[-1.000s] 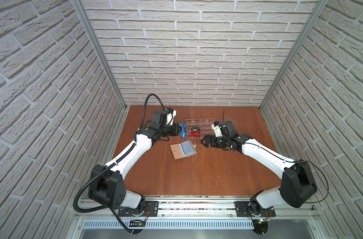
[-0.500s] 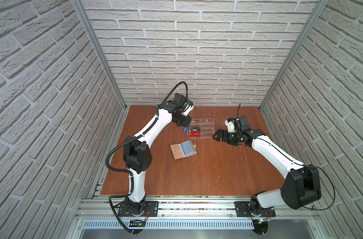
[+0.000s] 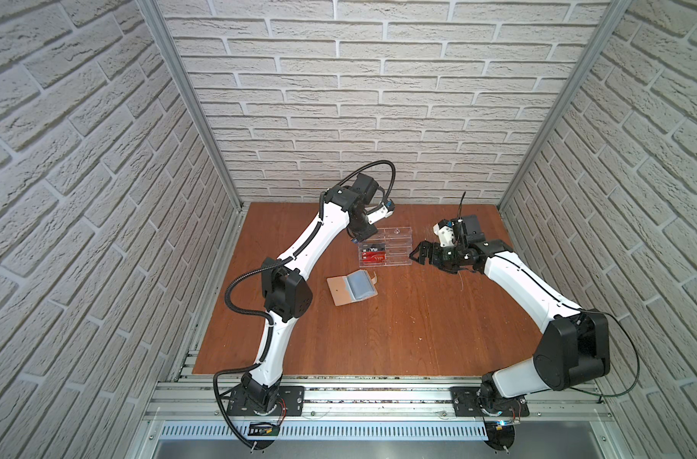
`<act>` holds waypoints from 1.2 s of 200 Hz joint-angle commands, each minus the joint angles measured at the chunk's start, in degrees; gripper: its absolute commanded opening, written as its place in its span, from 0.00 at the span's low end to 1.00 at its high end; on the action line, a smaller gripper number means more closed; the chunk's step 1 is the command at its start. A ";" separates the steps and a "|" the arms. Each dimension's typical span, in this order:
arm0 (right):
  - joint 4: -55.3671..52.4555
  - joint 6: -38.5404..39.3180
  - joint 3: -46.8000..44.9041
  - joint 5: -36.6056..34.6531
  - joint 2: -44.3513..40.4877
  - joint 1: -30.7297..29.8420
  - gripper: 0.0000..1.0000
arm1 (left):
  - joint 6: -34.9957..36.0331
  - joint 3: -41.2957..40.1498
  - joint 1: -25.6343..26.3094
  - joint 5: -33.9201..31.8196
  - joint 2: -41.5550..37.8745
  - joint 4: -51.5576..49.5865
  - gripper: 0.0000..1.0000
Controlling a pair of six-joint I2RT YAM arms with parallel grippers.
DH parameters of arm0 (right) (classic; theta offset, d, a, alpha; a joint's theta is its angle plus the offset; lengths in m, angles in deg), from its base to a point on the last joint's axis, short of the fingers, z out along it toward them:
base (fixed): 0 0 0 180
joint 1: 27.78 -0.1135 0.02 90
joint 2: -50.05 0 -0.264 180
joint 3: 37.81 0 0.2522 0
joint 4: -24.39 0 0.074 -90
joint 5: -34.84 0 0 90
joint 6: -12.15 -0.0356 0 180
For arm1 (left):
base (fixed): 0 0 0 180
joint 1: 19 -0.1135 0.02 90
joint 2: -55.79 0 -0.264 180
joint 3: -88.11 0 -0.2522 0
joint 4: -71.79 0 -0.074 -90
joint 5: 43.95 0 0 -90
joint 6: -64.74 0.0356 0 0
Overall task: Take the credit cards out of the card holder
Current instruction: Place the credit card in the storage box.
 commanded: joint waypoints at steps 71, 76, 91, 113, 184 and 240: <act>3.03 0.25 -0.99 2.13 2.46 0.75 1.00 | 14.73 8.93 -0.08 -4.25 9.36 1.07 0.00; 3.19 0.25 -1.02 2.23 2.51 0.77 1.00 | 15.07 9.14 -0.03 -4.28 9.65 1.40 0.00; 3.34 0.21 -1.11 2.29 2.90 0.99 1.00 | 15.57 9.57 -0.06 -3.73 10.17 2.50 0.00; 4.50 -0.65 -2.35 3.35 2.59 2.13 1.00 | 16.51 10.52 0.04 -2.70 11.08 3.40 0.00; 6.11 -1.62 -4.41 4.96 2.05 4.62 1.00 | 18.16 11.55 1.54 -2.34 13.30 4.82 0.00; 6.39 -1.69 -5.46 5.32 1.43 5.43 1.00 | 18.43 11.61 2.51 -2.56 14.67 5.00 0.00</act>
